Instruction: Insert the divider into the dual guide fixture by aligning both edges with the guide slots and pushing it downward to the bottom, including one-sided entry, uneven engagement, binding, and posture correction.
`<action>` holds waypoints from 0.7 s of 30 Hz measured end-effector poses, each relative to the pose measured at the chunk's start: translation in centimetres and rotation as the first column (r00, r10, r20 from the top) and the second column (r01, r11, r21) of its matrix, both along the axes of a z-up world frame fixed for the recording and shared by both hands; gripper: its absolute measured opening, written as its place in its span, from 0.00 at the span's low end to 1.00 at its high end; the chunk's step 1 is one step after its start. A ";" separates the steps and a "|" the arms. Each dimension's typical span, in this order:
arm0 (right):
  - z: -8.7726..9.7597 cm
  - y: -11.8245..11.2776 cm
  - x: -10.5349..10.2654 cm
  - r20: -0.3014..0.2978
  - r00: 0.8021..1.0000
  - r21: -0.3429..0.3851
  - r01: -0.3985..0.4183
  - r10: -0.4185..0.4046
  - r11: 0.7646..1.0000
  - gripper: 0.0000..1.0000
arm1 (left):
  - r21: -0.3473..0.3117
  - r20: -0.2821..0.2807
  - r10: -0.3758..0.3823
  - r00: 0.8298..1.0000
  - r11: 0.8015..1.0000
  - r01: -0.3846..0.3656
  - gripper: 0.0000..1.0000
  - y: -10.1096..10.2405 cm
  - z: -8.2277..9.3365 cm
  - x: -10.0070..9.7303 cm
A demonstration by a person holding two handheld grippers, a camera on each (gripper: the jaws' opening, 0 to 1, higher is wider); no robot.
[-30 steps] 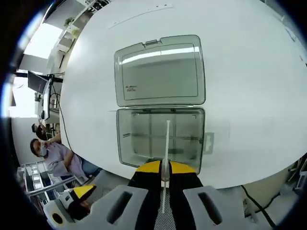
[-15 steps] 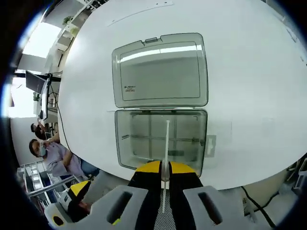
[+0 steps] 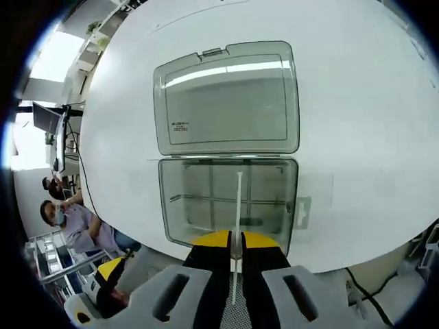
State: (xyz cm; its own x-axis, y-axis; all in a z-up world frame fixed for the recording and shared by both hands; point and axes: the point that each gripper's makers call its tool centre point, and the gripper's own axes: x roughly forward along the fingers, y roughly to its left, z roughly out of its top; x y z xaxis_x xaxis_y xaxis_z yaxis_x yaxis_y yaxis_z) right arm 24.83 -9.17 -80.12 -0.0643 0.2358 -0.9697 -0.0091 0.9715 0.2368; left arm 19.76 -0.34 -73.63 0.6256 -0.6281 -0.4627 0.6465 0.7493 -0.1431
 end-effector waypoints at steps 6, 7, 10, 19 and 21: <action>-0.5 0.0 0.7 -0.007 1.000 -0.003 0.002 -0.002 1.000 0.00 | -0.006 -0.009 0.003 1.000 1.000 -0.003 0.56 0.0 0.0 0.2; -0.8 -0.1 0.9 -0.010 1.000 -0.006 0.002 -0.003 1.000 0.00 | -0.005 -0.012 0.003 1.000 1.000 -0.003 0.56 0.1 -0.1 0.2; -1.3 -0.3 1.3 -0.016 1.000 -0.010 0.008 -0.008 1.000 0.00 | -0.007 -0.016 0.005 1.000 1.000 -0.005 0.57 0.1 -0.2 0.3; -1.2 -0.2 0.8 -0.013 1.000 -0.018 0.006 -0.006 1.000 0.00 | -0.010 -0.025 0.003 1.000 1.000 -0.004 0.58 0.1 -0.3 0.3; -1.5 -0.3 1.2 -0.017 1.000 -0.021 0.007 -0.007 1.000 0.00 | -0.012 -0.026 0.005 1.000 1.000 -0.006 0.58 0.1 -0.4 0.4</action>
State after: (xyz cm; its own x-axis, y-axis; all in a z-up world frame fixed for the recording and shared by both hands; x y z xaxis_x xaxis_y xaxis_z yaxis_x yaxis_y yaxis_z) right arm 25.98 -9.51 -81.63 -0.0796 0.2163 -0.9731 0.0017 0.9762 0.2169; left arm 20.13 -0.19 -73.99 0.6168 -0.6302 -0.4716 0.6382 0.7511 -0.1690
